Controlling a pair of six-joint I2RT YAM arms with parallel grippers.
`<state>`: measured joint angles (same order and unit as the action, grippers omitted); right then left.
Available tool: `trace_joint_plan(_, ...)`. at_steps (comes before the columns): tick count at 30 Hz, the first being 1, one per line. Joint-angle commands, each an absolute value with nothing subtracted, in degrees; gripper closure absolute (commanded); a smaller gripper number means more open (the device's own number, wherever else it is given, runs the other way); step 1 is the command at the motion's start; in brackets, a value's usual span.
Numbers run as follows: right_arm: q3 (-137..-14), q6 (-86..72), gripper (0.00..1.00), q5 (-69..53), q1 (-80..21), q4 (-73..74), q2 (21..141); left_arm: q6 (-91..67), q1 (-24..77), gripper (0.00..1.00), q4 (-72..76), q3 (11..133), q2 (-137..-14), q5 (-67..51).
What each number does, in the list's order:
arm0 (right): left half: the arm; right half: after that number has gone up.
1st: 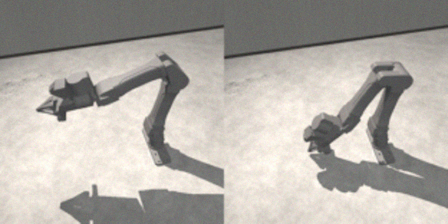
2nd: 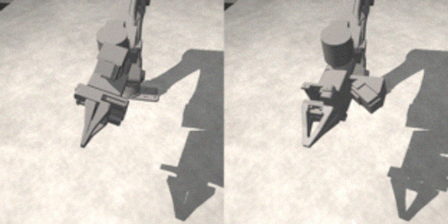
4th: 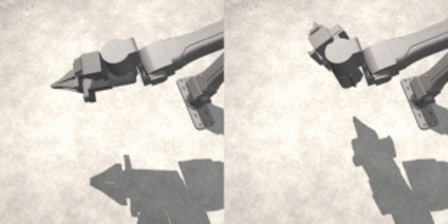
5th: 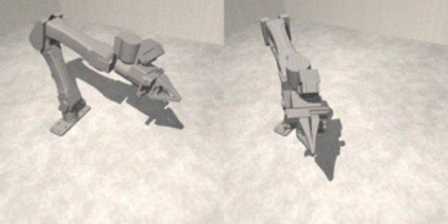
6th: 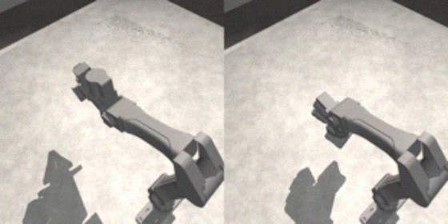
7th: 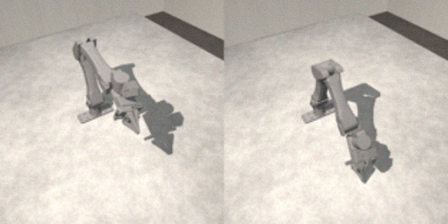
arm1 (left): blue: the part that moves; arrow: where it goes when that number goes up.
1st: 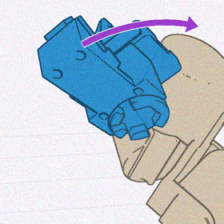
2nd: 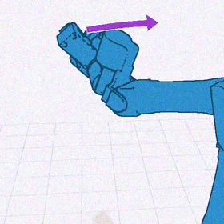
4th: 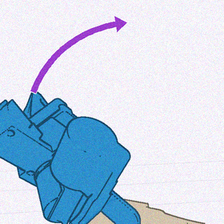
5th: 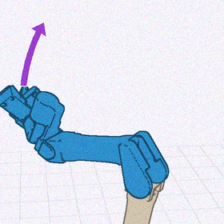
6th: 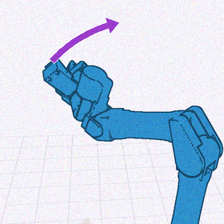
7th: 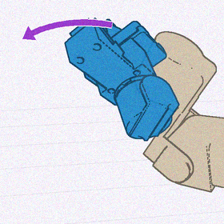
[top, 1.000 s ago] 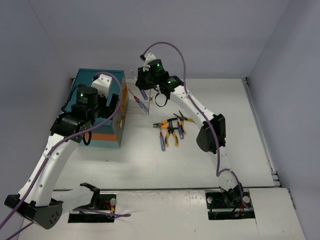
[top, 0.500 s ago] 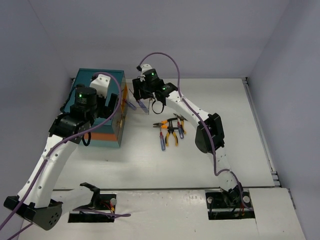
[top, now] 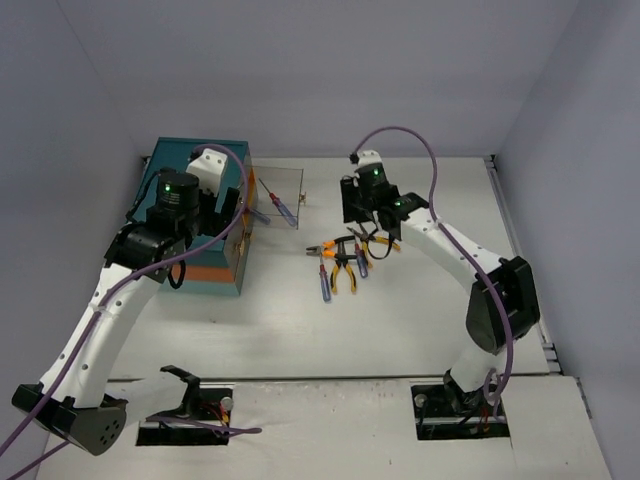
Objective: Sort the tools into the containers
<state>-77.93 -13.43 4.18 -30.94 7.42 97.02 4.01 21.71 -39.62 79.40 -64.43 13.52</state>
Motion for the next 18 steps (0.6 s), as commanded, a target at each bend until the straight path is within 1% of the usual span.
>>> trace_joint_plan(1, -68.49, -17.66, 0.62, 6.13, -31.18, 6.27, 95.29, 3.96, 22.15, 0.11, -36.65, 81.91, -64.69, 12.87)
trace_joint_plan(2, -67.15, -18.44, 0.66, 6.07, -31.12, 5.93, 95.12, 3.96, 22.15, 0.11, -36.65, 81.91, -64.69, 12.76)
trace_joint_plan(3, -66.21, -19.0, 0.67, 5.91, -31.11, 5.74, 95.17, 3.8, 22.15, 0.11, -36.65, 81.91, -64.69, 12.67)
trace_joint_plan(9, -62.06, -22.59, 0.65, 5.8, -30.85, 5.45, 96.24, 3.69, 22.15, 0.11, -36.74, 81.74, -64.51, 12.48)
trace_joint_plan(18, -60.76, -23.7, 0.65, 3.8, -30.76, 4.48, 99.76, 3.71, 22.15, 0.11, -36.76, 81.74, -64.42, 12.69)
